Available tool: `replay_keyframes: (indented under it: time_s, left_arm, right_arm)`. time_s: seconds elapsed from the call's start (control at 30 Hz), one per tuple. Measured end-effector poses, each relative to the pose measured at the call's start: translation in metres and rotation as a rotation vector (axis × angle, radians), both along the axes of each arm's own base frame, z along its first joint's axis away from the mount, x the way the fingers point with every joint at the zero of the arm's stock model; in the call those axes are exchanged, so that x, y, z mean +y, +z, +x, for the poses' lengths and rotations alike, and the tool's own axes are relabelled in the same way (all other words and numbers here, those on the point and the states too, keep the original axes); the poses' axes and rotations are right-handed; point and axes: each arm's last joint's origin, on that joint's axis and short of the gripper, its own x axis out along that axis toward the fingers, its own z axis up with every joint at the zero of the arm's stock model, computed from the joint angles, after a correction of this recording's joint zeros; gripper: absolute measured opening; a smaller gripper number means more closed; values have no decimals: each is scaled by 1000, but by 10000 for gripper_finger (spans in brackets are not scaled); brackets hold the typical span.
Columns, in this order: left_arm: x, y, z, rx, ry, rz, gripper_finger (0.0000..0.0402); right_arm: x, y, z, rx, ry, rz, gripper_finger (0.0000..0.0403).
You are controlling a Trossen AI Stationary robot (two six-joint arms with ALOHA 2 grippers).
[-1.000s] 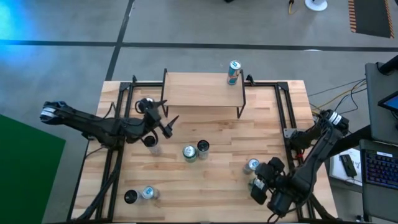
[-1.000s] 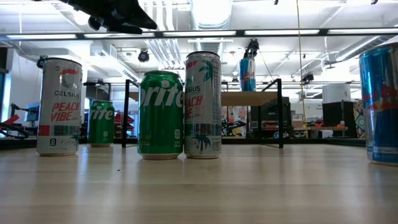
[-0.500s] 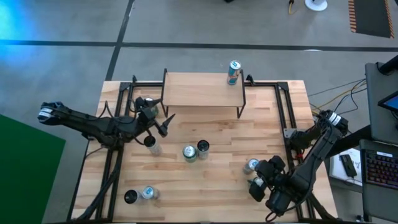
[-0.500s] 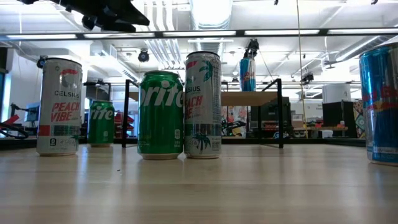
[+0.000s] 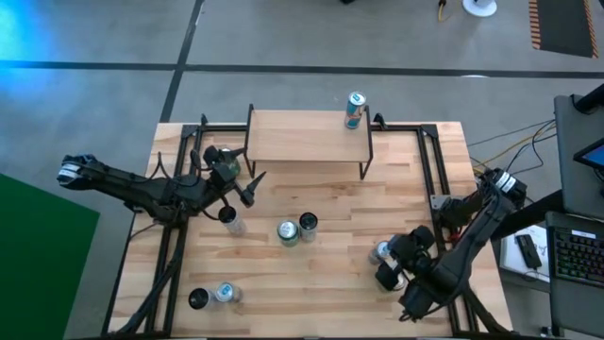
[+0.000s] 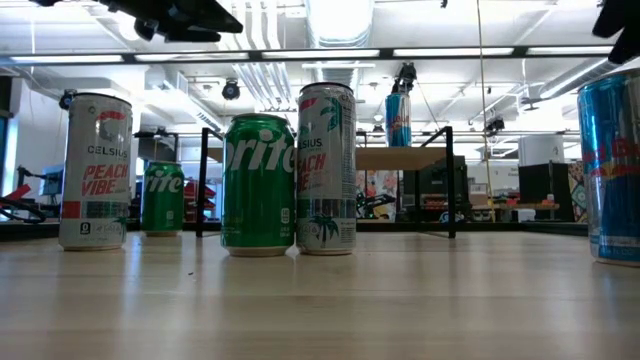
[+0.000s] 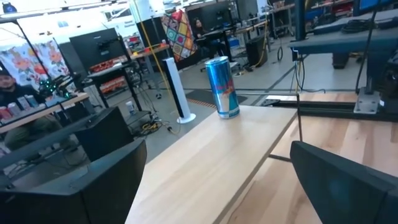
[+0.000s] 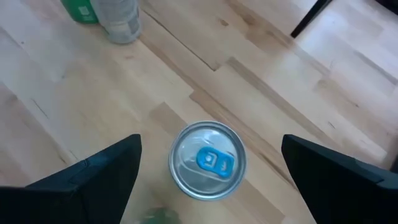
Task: Sort soda cans
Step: Put the right blue soda can on the shelf and align it with other blue soda can
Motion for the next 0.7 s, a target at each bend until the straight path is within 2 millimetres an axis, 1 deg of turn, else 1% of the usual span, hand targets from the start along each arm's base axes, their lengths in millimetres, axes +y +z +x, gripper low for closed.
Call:
replay_keyframes:
  time_s: [0.4, 0.53, 0.7]
  left_arm:
    - [0, 3, 2, -4, -60, 32, 382]
    - [3, 3, 2, -4, -50, 32, 382]
    - [6, 3, 2, -3, -39, 31, 382]
  right_arm:
    - [-3, -26, 0, -18, -28, 12, 377]
    - [-2, -31, 0, -27, -25, 28, 377]
    - [-7, -41, -4, -7, -45, 8, 377]
